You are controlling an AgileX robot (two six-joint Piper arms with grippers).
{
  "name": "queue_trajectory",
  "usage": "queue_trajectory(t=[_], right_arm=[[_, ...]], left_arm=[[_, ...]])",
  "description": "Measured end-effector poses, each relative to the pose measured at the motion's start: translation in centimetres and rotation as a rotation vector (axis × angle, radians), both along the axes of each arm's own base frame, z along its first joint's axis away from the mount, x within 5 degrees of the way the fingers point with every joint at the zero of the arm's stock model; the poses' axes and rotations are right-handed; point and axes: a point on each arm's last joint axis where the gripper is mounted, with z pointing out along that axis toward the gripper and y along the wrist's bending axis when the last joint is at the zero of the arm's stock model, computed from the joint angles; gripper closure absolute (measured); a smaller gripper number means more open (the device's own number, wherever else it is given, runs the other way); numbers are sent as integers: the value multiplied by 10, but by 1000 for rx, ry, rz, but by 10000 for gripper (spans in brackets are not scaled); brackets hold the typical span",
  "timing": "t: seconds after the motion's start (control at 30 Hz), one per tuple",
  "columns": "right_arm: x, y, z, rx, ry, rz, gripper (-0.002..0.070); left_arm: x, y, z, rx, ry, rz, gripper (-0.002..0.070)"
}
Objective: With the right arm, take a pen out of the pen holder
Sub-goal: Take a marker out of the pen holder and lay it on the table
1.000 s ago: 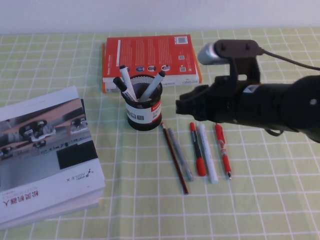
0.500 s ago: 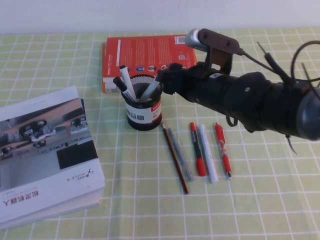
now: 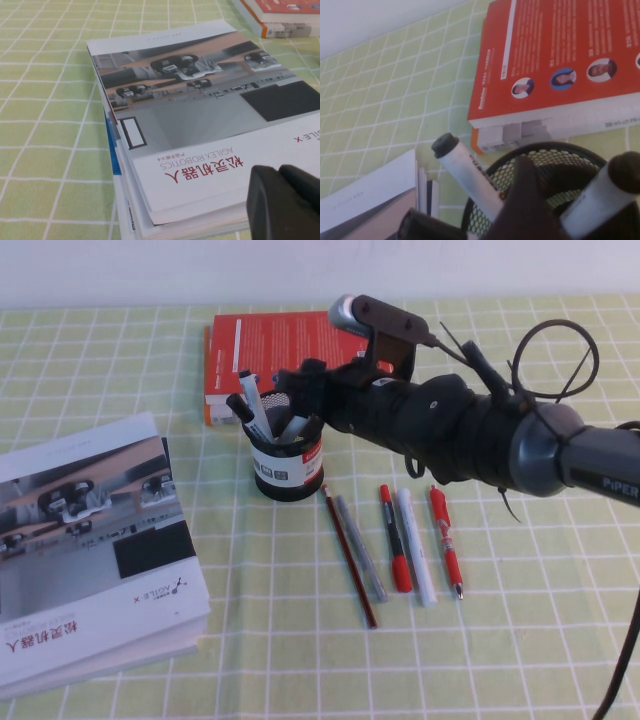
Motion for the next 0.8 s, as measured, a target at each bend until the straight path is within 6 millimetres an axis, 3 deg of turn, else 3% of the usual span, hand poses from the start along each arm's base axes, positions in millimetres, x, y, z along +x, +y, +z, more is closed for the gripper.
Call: queue_trajectory(t=[0.5, 0.8], right_arm=[[7, 6, -10, -3, 8, 0, 303], [8, 6, -8, -26, -15, 14, 437]], left_arm=[[0, 0, 0, 0, 0, 0, 680], [0, 0, 0, 0, 0, 0, 680]])
